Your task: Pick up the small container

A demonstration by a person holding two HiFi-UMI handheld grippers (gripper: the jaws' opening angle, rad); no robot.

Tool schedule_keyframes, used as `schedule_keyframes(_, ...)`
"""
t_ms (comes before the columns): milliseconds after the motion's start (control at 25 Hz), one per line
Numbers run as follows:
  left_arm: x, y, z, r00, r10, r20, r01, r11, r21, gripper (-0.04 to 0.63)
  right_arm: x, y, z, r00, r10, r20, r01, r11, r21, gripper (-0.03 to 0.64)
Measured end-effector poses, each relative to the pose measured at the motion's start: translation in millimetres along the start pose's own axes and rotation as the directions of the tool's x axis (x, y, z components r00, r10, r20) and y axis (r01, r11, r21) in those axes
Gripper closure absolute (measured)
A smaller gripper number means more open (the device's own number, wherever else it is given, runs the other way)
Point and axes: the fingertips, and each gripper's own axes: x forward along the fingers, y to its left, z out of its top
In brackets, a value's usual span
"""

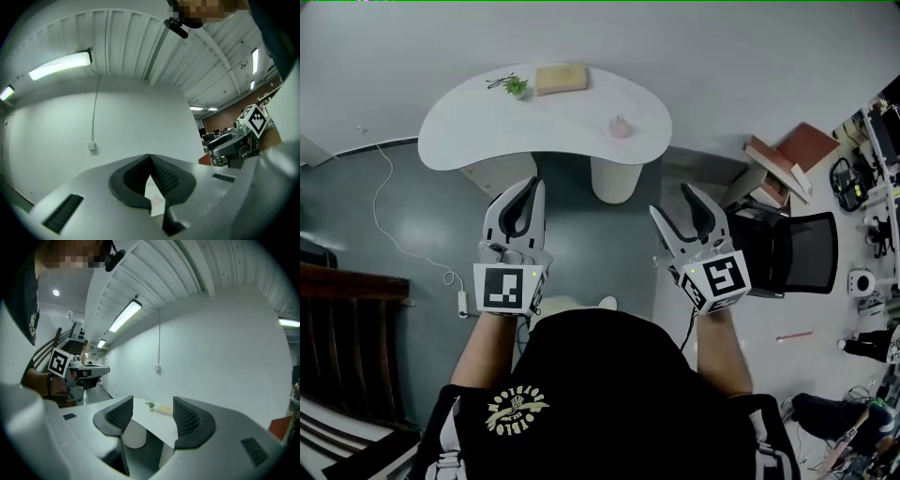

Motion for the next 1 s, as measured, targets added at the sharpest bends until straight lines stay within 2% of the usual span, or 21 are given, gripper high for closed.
schedule_keyframes(400, 8.9, 11.6, -20.8, 0.998, 0.037, -0.044, -0.038, 0.999, -0.004, 0.587, 27.0, -8.1, -11.7, 0.999, 0.038, -0.026, -0.037, 0.999, 0.028, 0.36)
schedule_keyframes(600, 29.1, 3.4, -25.0, 0.998, 0.004, -0.066, -0.004, 1.0, -0.006, 0.586, 31.9, -18.2, -13.3, 0.999, 0.03, -0.028, -0.029, 0.999, 0.016, 0.36)
schedule_keyframes(840, 53.9, -1.2, -21.1, 0.999, -0.038, -0.019, 0.038, 0.999, -0.011, 0.588, 43.2, -33.0, -15.7, 0.999, 0.017, -0.036, -0.017, 1.0, 0.023, 0.36)
schedule_keyframes(1000, 72.9, 8.5, -33.4, 0.997, -0.047, -0.056, 0.047, 0.999, -0.003, 0.588, 63.0, -41.2, -15.9, 0.999, 0.017, -0.04, -0.016, 1.0, 0.026, 0.36)
